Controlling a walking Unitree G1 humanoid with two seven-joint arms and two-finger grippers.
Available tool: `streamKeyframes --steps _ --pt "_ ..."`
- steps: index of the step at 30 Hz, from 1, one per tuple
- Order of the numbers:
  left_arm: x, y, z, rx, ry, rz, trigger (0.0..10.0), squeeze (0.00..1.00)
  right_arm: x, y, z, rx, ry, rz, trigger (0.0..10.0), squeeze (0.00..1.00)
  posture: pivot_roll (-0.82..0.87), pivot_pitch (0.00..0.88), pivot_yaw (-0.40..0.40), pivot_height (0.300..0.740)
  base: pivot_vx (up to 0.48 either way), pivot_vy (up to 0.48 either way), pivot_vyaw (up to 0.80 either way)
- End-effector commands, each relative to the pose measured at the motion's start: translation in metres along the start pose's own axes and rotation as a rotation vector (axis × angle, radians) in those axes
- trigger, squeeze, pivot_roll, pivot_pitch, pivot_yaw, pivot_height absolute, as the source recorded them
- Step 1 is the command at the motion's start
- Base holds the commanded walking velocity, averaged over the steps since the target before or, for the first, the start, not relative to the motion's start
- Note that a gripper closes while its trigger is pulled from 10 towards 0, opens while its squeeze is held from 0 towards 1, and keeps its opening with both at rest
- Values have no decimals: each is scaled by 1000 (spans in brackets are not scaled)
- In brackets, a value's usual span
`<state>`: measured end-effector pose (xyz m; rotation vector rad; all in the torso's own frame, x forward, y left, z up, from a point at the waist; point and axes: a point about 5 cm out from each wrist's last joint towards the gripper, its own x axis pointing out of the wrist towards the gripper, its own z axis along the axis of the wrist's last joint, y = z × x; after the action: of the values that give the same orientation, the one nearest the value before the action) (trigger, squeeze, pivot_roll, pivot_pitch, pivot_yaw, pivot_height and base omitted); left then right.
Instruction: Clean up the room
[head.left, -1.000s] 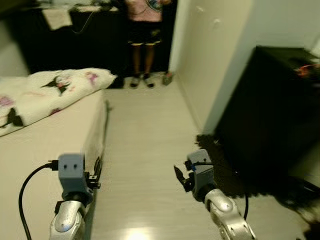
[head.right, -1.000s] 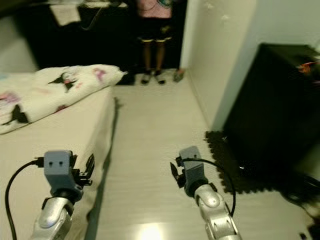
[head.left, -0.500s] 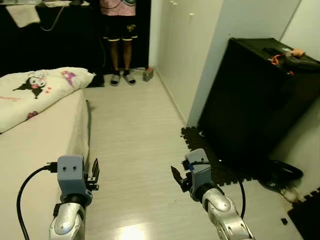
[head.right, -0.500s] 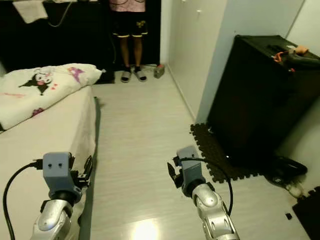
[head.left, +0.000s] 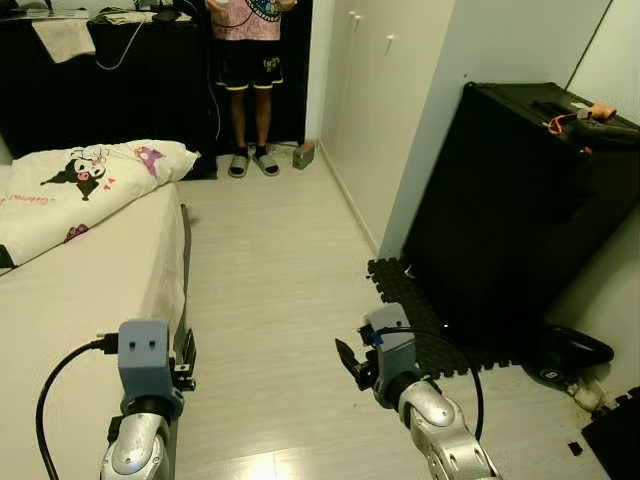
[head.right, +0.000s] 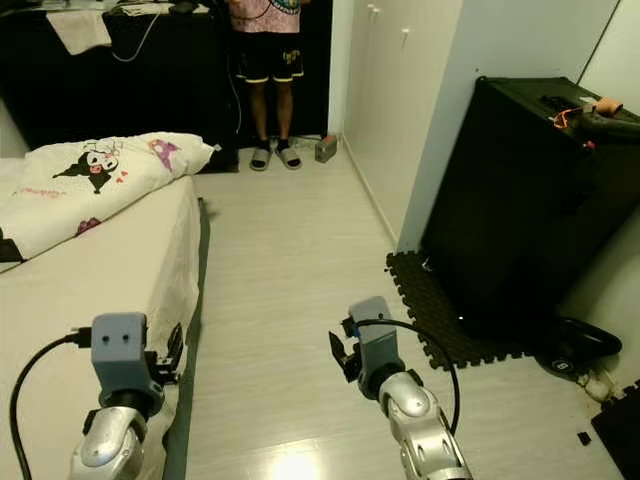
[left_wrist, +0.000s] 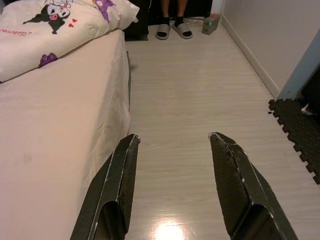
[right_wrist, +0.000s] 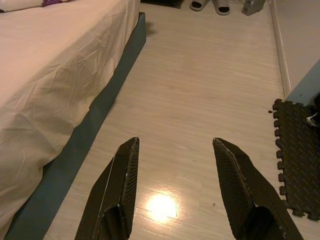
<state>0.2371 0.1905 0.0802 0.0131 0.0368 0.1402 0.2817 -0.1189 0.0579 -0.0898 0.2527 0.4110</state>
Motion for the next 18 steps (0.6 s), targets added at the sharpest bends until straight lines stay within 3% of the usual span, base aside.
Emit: streamKeyframes --steps 1,18 --pt "-1 -2 -2 3 5 -7 10000 0 3 2 1 -5 -5 2 10000 0 -41 53 -32 733 0 0 0" --pt "2 7 0 14 -6 28 10000 0 4 5 -2 3 -9 4 10000 0 -28 56 -31 733 0 0 0"
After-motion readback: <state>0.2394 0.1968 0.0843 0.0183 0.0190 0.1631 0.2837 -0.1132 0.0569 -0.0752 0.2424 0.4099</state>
